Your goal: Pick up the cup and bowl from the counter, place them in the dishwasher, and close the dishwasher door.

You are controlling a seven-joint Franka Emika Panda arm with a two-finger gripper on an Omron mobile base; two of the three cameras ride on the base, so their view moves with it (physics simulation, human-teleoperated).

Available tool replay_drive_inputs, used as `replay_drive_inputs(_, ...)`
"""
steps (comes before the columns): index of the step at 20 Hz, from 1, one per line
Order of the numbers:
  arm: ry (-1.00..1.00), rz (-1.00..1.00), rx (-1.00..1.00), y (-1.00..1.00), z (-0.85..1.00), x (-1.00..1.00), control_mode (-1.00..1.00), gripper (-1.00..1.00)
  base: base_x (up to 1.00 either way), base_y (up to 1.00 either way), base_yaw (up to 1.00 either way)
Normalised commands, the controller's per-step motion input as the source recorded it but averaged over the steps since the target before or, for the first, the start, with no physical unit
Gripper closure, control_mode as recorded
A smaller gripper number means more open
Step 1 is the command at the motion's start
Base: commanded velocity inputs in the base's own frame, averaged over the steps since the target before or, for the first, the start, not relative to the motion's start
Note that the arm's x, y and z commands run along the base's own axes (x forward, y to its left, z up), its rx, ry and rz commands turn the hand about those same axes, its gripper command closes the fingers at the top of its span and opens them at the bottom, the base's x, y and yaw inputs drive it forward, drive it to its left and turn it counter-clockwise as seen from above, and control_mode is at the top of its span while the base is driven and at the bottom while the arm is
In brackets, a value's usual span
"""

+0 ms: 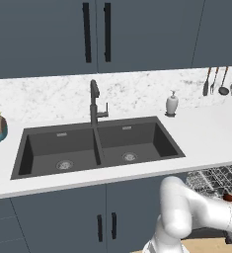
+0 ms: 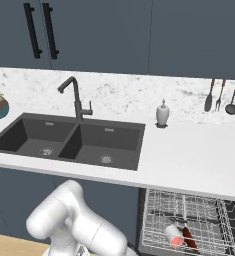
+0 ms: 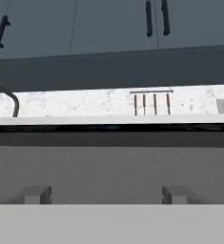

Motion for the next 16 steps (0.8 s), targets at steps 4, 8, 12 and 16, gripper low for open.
replay_drive_inputs(4,0.0,0.0,0.0,-0.1,-0.31,0.01,-1.0,-1.0,0.0,0.0,0.0)
replay_drive_inputs(8,0.0,0.0,0.0,0.0,-0.52,0.02,-1.0,-1.0,0.0,0.0,0.0)
replay_drive_inputs(12,-0.02,0.0,-0.06,0.35,-0.08,0.32,-1.0,-1.0,0.0,0.0,0.0)
replay_drive_inputs(16,-0.14,0.0,-0.01,0.62,0.07,0.69,-1.0,-1.0,0.0,0.0,0.0)
